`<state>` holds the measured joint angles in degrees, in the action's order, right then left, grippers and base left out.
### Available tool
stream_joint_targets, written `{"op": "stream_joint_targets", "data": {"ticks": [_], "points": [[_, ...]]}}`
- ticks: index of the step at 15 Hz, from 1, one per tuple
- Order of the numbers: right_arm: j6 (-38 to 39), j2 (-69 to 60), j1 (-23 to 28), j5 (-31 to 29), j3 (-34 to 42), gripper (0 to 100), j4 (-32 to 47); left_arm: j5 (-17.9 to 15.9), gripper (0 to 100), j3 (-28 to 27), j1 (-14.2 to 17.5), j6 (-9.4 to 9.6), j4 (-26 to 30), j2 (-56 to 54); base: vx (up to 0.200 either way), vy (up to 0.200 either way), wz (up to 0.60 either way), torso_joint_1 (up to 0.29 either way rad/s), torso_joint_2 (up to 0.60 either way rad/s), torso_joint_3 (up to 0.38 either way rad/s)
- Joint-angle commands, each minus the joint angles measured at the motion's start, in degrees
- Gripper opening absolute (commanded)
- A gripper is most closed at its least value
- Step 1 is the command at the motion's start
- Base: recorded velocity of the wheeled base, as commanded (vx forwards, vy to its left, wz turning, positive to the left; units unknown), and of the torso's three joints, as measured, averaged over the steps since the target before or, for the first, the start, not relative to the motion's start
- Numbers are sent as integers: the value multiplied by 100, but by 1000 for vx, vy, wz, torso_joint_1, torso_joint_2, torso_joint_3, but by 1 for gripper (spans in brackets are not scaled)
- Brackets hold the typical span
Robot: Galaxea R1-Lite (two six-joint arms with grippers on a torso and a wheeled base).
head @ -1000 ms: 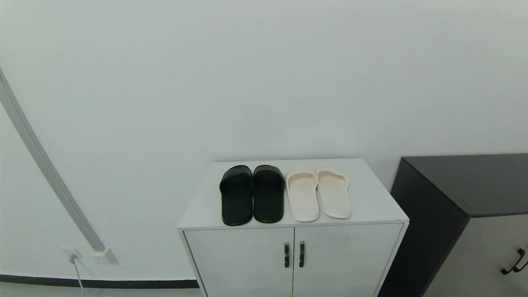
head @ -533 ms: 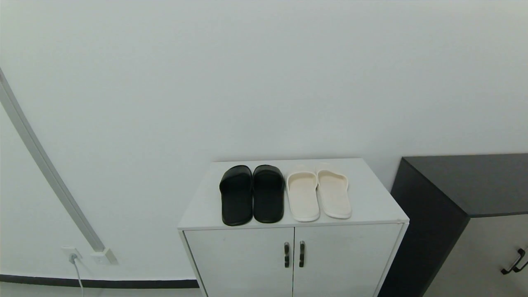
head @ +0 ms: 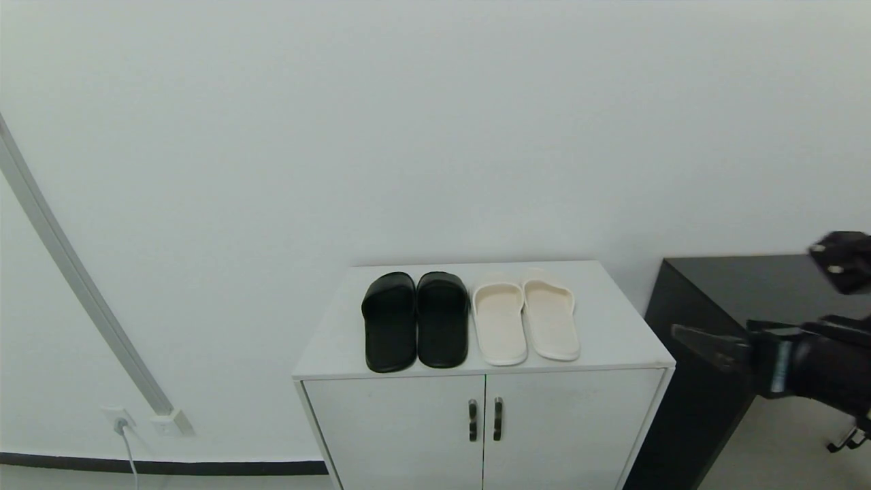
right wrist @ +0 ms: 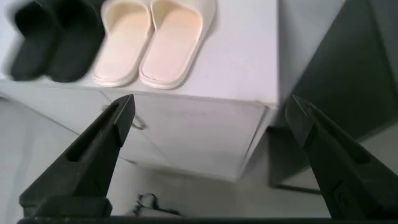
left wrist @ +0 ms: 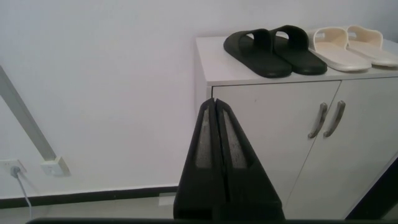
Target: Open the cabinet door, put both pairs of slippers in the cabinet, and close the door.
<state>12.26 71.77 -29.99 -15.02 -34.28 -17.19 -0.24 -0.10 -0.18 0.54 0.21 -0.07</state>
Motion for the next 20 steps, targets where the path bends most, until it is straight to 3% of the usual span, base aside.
{"op": "stream_joint_targets", "data": {"ticks": [1,10,13,20], "points": [[294,1560,-569,-379,-1028,100,-57,-2,0,1,1,-1,-3,7,0,0,0,0,0,0],[1006,4223,-1167,-1908,-3120,100,-136,-2,0,1,1,-1,6,7,0,0,0,0,0,0],[883,4979,-1123,-1935,-3656,100,-619,-2,0,1,1,-1,-3,7,0,0,0,0,0,0],[479,6139,-780,-1856,-4763,100,-927,-2,0,1,1,-10,-3,7,0,0,0,0,0,0]]}}
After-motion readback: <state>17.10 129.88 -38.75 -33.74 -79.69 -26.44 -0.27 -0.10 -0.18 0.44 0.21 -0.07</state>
